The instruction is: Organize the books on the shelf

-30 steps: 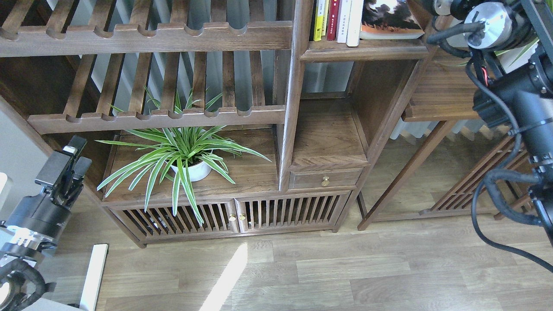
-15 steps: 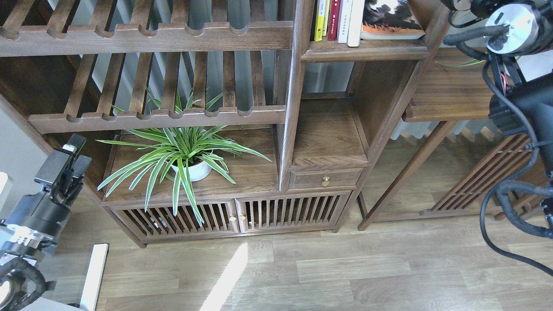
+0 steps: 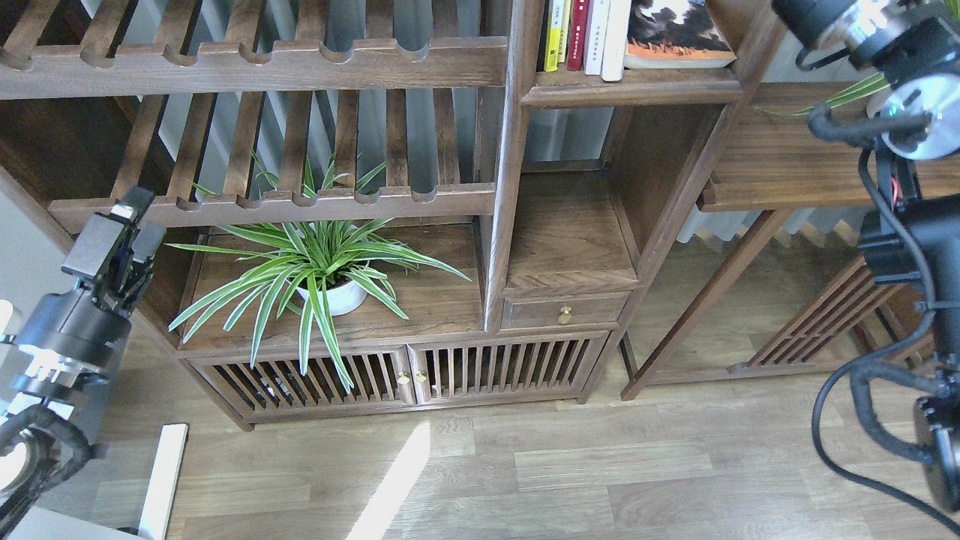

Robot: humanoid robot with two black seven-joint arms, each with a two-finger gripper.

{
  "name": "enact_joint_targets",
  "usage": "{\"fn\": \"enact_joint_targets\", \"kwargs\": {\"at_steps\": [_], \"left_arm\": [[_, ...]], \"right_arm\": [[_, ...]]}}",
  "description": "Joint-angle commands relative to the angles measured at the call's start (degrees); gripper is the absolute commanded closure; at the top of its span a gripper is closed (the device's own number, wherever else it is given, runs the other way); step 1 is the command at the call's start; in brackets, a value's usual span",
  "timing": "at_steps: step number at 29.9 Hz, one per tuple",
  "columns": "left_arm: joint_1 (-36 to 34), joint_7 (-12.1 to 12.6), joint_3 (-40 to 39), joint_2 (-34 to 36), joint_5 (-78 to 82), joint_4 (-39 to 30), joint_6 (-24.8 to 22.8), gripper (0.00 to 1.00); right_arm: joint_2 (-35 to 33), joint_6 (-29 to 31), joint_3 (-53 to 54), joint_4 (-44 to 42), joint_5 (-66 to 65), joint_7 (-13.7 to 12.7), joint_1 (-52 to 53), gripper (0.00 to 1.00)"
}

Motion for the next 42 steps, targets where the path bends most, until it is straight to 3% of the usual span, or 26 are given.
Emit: {"fn": "enact_joint_targets", "kwargs": {"at_steps": [1,6,13,21,29,42], "left_arm": [[-4.59,0.04,0.74,-1.31,0.47,0.13,0.00,0.10],[-12.14,0.22,1.97,-6.31,2.49,0.13,0.00,0.11],[-19.80,0.22,1.98,-16.24,8.11,0.13,0.00,0.11],[-23.41,0.48,2.68,-28.20,16.20,0.31,0.00,0.11],[-24.11,4.78,2.94,-28.74,17.00,0.66,0.00,0.10],[-24.03,5.58,3.12,-28.74,17.53,0.74,0.00,0.10]], "right_arm": [[5.48,8.90,4.21,0.01,0.30,0.03,-4.67,0.01],[11.03,8.90,5.01,0.01,2.05,-0.59,-8.98,0.01],[12.27,8.90,5.28,-0.08,3.99,-0.59,-14.70,0.01],[17.36,8.90,5.28,0.01,4.87,-0.68,-15.23,0.01],[18.77,8.90,4.66,0.09,4.87,-1.64,-14.27,0.02],[18.77,8.90,4.22,0.01,4.87,-1.91,-12.86,0.03]]}}
